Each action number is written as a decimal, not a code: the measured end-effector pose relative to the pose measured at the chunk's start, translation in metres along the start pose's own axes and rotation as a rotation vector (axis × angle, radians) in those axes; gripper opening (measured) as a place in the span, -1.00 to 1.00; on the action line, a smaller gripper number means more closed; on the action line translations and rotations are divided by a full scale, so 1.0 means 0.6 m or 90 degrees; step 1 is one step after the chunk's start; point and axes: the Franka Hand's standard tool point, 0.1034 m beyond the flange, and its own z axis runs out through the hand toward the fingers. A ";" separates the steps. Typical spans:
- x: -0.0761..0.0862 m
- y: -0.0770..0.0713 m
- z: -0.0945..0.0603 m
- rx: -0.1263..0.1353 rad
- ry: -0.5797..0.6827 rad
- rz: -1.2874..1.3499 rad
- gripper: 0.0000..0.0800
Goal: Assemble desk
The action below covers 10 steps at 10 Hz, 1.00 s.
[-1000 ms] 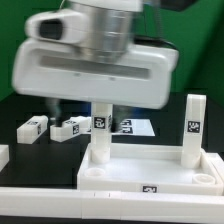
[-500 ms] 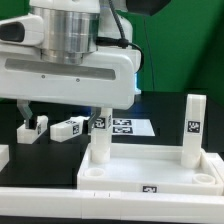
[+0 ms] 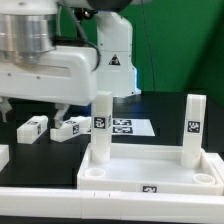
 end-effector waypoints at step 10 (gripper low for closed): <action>-0.082 0.085 0.021 0.059 -0.096 0.159 0.62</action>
Offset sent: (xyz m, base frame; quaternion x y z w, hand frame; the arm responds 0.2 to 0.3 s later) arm 0.0000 0.0000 0.0000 0.0000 0.0000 0.0000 1.0000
